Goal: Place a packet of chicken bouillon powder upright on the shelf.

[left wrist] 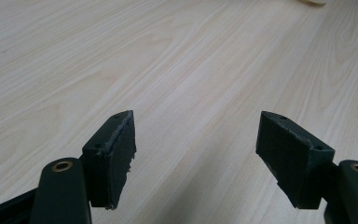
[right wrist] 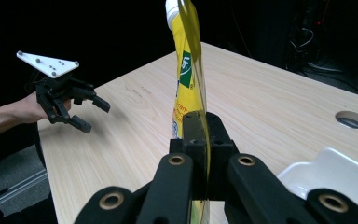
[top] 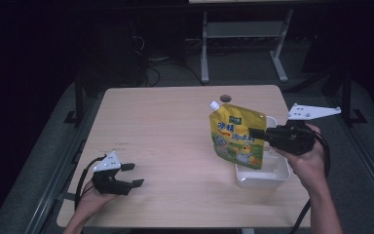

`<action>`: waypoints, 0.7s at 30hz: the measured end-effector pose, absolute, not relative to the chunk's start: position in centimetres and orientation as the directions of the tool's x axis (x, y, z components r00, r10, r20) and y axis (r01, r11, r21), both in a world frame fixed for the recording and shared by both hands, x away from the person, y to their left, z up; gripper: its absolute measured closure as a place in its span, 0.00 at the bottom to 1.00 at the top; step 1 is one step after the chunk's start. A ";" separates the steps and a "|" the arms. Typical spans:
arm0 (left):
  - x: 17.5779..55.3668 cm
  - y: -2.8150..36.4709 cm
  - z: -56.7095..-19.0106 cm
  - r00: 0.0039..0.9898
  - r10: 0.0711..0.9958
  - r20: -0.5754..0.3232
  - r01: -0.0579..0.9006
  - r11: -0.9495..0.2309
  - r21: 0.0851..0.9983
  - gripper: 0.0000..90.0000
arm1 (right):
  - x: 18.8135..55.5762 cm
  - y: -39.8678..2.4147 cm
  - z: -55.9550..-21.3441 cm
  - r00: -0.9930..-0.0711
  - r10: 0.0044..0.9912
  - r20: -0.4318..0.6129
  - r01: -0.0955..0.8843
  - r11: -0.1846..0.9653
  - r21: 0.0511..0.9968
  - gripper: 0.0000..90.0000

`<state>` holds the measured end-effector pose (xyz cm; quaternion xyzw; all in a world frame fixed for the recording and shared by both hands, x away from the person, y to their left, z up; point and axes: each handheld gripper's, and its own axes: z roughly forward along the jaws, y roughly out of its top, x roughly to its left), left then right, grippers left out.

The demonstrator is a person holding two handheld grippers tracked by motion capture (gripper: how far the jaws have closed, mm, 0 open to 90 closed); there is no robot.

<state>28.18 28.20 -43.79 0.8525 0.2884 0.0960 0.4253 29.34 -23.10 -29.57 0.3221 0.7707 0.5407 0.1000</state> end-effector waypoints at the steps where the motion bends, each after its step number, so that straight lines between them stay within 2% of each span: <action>1: 28.2 28.2 -43.8 0.815 0.573 -0.081 0.410 -0.472 0.781 0.31 | 29.3 -23.3 -29.6 -0.770 0.607 0.196 0.390 0.205 0.898 1.00; 21: 28.2 28.0 -43.9 0.818 0.570 -0.082 0.409 -0.476 0.778 0.31 | 27.9 -27.3 -30.5 -0.722 0.661 0.204 0.413 0.175 0.894 1.00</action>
